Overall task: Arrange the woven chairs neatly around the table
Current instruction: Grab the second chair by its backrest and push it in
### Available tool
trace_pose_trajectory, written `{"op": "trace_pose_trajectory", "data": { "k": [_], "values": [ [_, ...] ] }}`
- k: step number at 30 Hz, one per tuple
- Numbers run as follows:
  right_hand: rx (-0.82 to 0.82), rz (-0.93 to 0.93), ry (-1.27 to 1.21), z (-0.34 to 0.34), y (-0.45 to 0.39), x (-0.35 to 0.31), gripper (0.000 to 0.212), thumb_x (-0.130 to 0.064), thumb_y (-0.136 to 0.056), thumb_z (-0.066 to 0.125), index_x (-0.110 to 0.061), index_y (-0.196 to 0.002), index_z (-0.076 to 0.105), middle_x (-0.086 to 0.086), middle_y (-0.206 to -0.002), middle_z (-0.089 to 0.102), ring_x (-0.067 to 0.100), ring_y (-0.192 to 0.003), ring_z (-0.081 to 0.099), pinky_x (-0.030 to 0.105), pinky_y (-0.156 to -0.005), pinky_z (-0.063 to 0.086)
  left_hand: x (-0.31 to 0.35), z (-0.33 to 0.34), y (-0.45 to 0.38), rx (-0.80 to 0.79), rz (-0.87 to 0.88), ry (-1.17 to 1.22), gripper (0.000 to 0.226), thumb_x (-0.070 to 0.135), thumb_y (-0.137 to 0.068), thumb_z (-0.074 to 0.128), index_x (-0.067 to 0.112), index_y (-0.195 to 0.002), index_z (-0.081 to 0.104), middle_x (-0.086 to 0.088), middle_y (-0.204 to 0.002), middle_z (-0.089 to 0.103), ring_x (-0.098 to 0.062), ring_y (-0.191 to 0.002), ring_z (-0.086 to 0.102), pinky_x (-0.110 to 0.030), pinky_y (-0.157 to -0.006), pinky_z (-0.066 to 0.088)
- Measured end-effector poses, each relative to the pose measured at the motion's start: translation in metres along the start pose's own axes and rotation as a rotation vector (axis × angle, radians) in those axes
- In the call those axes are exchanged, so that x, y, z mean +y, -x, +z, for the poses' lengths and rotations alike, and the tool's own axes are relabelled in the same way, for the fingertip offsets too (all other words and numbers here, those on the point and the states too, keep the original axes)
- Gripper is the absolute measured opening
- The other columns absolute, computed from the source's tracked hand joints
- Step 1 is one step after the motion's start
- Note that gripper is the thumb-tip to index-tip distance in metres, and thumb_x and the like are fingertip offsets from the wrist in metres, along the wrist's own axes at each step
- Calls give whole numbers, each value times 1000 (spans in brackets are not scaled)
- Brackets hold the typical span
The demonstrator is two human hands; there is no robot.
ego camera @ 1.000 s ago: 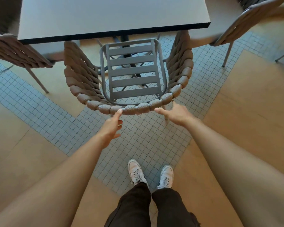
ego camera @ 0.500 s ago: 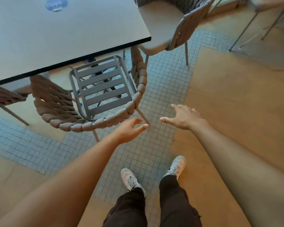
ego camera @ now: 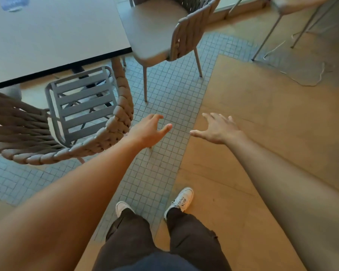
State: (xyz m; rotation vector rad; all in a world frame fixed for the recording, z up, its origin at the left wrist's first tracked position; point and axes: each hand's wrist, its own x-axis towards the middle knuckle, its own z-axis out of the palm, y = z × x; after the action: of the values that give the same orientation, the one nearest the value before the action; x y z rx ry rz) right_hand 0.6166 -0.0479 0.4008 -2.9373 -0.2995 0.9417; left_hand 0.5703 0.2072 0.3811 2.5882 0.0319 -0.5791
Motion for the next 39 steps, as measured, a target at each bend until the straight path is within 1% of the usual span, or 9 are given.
{"op": "trace_pose_trajectory", "data": {
  "k": [4, 12, 15, 20, 23, 26, 29, 35, 39],
  "values": [
    [22, -2, -7, -21, -9, 32, 109, -92, -78, 41, -25, -163, 22, 7, -167, 27, 31, -154, 21, 59, -124, 12, 37, -4, -21, 42, 12, -76, 77, 74, -94, 37, 25, -153, 37, -2, -156, 42, -21, -138, 47, -46, -98, 48],
    [76, -27, -12, -61, -50, 56, 108, -91, -79, 43, -27, -162, 22, 8, -167, 27, 32, -153, 23, 59, -123, 14, 73, -31, -72, 59, 46, -146, 77, 73, -95, 38, 22, -153, 37, -6, -156, 42, -25, -141, 44, -51, -106, 46],
    [103, -44, -12, -79, -71, 60, 108, -92, -78, 44, -27, -162, 23, 7, -167, 28, 31, -153, 24, 59, -122, 14, 80, -42, -97, 58, 52, -149, 78, 72, -95, 40, 21, -154, 36, -7, -158, 40, -27, -141, 44, -54, -108, 45],
    [127, -40, 22, -123, -121, 71, 107, -91, -78, 46, -27, -161, 24, 7, -166, 29, 31, -153, 25, 58, -122, 15, 90, -68, -160, 97, 80, -136, 77, 70, -95, 42, 20, -154, 37, -9, -157, 41, -29, -142, 43, -54, -110, 42],
    [112, -33, 20, -148, -153, 75, 108, -91, -77, 46, -28, -162, 21, 7, -167, 27, 31, -153, 23, 58, -122, 15, 93, -85, -195, 103, 53, -122, 77, 70, -95, 43, 20, -153, 38, -10, -157, 41, -30, -142, 43, -54, -109, 42],
    [136, -45, 22, -167, -180, 78, 109, -91, -77, 47, -25, -161, 23, 6, -166, 29, 30, -152, 25, 58, -122, 17, 97, -101, -223, 100, 58, -151, 76, 71, -94, 43, 21, -152, 39, -9, -157, 42, -29, -141, 43, -54, -108, 44],
    [162, -61, 22, -194, -211, 82, 109, -91, -77, 48, -26, -161, 22, 7, -165, 31, 30, -151, 27, 57, -121, 19, 102, -122, -256, 132, 55, -145, 75, 69, -95, 45, 20, -151, 41, -8, -157, 42, -28, -141, 43, -53, -109, 44],
    [142, -93, -2, -242, -264, 103, 110, -89, -78, 49, -32, -163, 9, 7, -170, 17, 28, -156, 14, 54, -125, 11, 121, -145, -314, 144, 46, -213, 73, 70, -94, 43, 22, -148, 44, -5, -152, 48, -26, -135, 50, -51, -106, 48],
    [128, -137, 7, -264, -308, 125, 113, -90, -78, 48, -32, -164, 4, 8, -172, 9, 27, -157, 8, 54, -125, 10, 136, -149, -356, 135, 15, -193, 70, 70, -94, 44, 23, -146, 46, -4, -148, 51, -25, -129, 54, -51, -101, 51]
  ]
}}
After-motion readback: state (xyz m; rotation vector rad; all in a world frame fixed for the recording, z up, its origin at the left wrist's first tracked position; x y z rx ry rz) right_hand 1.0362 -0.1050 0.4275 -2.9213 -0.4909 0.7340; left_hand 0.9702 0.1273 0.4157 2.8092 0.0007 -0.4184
